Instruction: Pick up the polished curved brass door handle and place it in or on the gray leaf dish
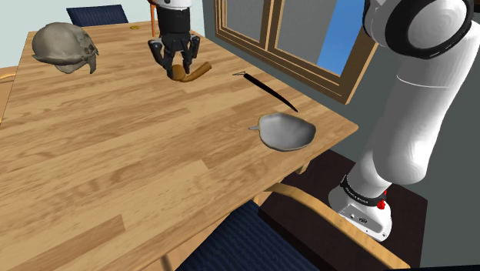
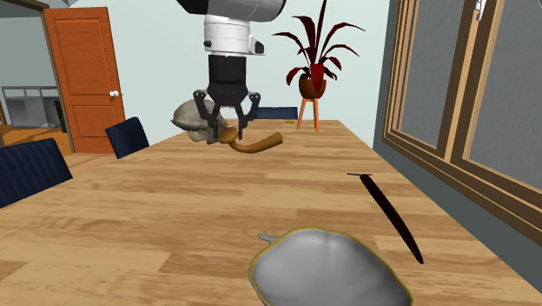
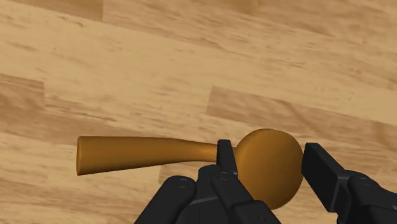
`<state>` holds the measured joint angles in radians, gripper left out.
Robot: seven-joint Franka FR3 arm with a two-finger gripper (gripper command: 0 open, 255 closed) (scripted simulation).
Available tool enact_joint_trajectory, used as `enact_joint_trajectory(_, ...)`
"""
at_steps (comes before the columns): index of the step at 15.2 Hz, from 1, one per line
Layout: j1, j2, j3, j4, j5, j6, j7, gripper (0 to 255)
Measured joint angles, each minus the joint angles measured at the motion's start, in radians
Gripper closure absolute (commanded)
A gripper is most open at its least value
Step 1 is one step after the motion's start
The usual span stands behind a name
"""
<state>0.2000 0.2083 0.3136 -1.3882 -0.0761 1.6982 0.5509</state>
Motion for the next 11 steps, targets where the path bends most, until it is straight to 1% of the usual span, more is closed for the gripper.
enact_joint_trajectory(3,-0.012,-0.144,0.005,-0.182,0.044,0.044,-0.001,255)
enact_joint_trajectory(8,-0.015,-0.363,0.000,-0.413,0.112,0.067,-0.016,255)
enact_joint_trajectory(9,-0.014,-0.365,0.000,-0.413,0.113,0.067,-0.016,0)
enact_joint_trajectory(10,-0.014,-0.364,0.000,-0.413,0.112,0.067,-0.016,0)
enact_joint_trajectory(11,-0.017,-0.341,-0.004,-0.400,0.126,0.056,-0.016,0)
